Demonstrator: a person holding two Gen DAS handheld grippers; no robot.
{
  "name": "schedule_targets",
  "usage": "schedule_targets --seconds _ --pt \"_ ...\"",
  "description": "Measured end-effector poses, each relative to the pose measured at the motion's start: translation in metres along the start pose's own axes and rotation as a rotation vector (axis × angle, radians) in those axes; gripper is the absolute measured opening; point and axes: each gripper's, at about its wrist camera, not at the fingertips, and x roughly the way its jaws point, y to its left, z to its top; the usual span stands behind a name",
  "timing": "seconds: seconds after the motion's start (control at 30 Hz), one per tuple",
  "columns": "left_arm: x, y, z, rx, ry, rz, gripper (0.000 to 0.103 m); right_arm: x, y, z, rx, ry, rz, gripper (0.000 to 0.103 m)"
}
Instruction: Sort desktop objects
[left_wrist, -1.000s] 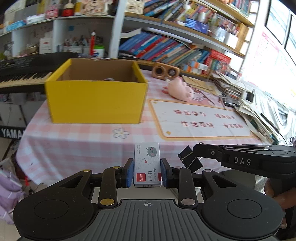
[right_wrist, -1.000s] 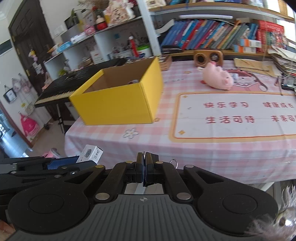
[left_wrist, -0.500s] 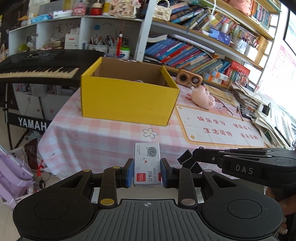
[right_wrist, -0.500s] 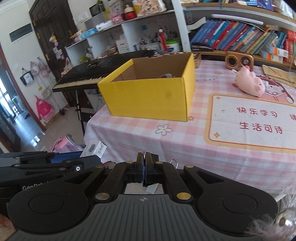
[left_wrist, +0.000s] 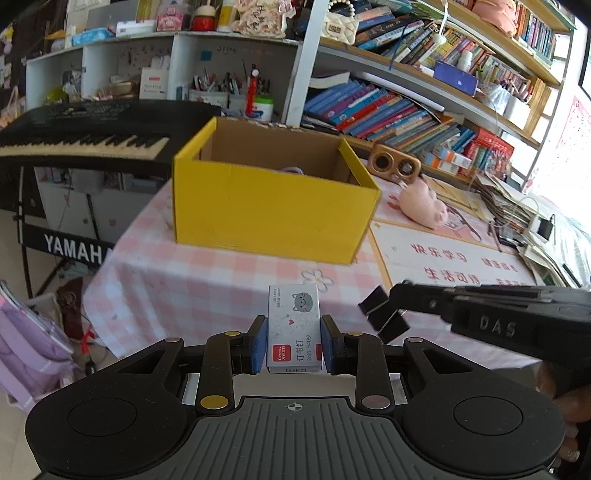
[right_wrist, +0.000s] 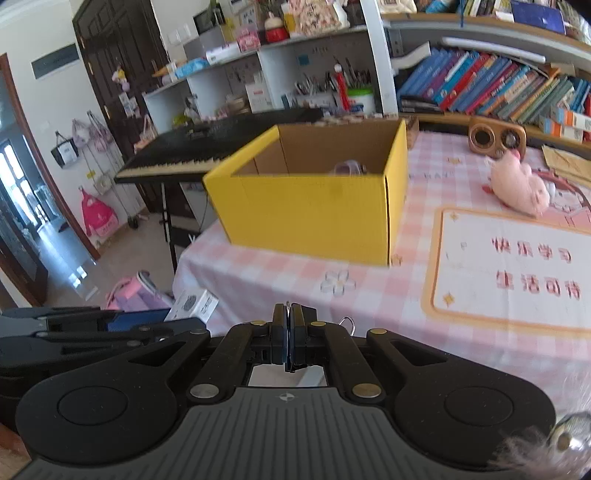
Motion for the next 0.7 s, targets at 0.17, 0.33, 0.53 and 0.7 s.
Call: schedule_targets --seconds 0.17,0.33,0.53,0.7 --pt "0.004 0.007 0.025 -0.009 -0.059 0.013 0.028 0.004 -0.005 0.033 -0.038 -0.083 0.018 0.002" --pt "0.012 0.006 0.060 0.003 -0.122 0.011 0.028 0.012 -0.014 0.075 -0.055 -0.173 0.044 0.002" --pt "0.038 0.004 0.103 0.020 -0.168 0.019 0.028 0.041 -0.026 0.124 -0.106 -0.221 0.058 0.002" --pt "0.067 0.009 0.129 0.030 -0.175 0.049 0.028 0.075 -0.037 0.149 -0.134 -0.206 0.056 0.002"
